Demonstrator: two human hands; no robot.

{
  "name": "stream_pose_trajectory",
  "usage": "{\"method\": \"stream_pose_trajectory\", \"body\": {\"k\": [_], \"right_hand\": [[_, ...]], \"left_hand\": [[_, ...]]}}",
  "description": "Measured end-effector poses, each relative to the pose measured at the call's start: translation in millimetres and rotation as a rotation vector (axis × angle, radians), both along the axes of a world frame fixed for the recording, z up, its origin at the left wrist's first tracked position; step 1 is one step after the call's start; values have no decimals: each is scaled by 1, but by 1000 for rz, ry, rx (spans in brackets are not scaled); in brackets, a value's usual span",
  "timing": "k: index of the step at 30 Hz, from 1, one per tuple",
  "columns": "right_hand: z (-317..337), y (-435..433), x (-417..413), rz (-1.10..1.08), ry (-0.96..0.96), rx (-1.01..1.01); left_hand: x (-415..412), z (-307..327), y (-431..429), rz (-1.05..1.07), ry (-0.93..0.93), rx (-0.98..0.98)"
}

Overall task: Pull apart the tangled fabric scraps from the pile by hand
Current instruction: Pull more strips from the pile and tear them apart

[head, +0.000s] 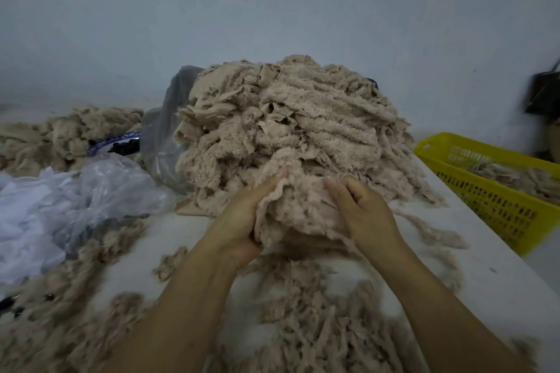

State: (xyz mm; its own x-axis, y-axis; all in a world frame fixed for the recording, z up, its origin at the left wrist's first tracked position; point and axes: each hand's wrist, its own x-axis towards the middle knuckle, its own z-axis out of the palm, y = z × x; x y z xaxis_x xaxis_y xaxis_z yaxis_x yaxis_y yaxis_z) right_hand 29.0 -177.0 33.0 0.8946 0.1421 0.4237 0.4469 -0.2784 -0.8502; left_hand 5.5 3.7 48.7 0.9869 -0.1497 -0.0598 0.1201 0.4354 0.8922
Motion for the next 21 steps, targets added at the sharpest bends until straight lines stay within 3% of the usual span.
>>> {"method": "stream_pose_trajectory", "body": {"k": [3, 6, 11, 13, 17, 18, 19, 21], "right_hand": [[-7, -4, 2, -50, -81, 20], [-13, 7, -7, 33, -145, 51], [-14, 28, -10, 111, 4, -8], [-14, 26, -7, 108, 91, 111], [-4, -11, 10, -13, 349, 680], [-4, -23, 16, -92, 367, 716], [-7, -32, 21, -178, 377, 628], [-15, -34, 26, -241, 370, 246]], "left_hand": [[6, -2, 3, 175, 44, 13], [5, -2, -2, 258, 34, 48], [0, -10, -15, 110, -17, 176], [-1, -10, -13, 43, -1, 146], [3, -7, 6, 31, 37, -74], [4, -7, 11, 57, 37, -140], [6, -6, 15, 84, 43, -213], [8, -7, 17, 104, 58, -350]]}}
